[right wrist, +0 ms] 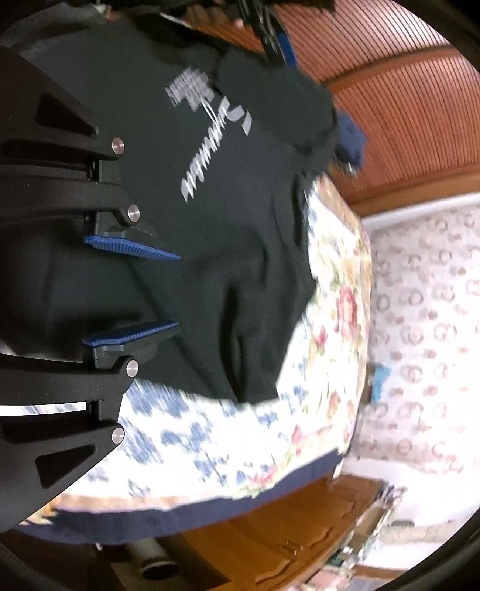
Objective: Fold small clothes
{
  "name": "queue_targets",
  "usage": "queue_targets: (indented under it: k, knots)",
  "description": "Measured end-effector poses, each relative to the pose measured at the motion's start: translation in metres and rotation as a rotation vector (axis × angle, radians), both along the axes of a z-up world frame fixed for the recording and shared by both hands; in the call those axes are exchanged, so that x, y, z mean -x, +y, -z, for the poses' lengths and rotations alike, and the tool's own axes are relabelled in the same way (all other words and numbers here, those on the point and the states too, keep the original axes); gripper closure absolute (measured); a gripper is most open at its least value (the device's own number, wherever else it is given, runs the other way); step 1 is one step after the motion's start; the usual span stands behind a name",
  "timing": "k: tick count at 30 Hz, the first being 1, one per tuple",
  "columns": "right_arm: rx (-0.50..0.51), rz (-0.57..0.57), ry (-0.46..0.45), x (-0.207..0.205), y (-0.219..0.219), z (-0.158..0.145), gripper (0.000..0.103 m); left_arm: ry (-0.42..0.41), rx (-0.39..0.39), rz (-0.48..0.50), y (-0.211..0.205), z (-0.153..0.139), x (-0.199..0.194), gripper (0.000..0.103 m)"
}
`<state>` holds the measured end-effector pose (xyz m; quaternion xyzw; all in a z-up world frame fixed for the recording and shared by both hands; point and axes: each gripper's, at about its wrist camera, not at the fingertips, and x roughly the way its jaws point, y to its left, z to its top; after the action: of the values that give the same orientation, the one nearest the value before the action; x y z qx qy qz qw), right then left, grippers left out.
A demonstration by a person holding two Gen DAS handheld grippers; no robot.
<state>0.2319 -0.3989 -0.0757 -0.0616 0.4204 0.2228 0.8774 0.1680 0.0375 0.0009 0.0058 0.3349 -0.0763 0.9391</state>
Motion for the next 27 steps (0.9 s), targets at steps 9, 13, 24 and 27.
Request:
queue_targets:
  k: [9,13,24,27]
  knots:
    - [0.014,0.091,0.068,-0.078,-0.035,0.025,0.070,-0.002,-0.004,-0.120,0.047,-0.008,-0.026,0.012]
    - [0.019,0.045,0.060,-0.099,-0.028,0.028,0.074,0.009,-0.014,-0.159,0.061,-0.005,-0.037,0.012]
    - [-0.072,0.070,-0.019,-0.134,-0.028,0.006,0.095,0.013,-0.024,-0.197,0.084,0.000,-0.050,0.012]
    - [-0.085,0.083,-0.024,-0.137,-0.033,-0.001,0.094,0.017,-0.028,-0.201,0.086,0.001,-0.053,0.012]
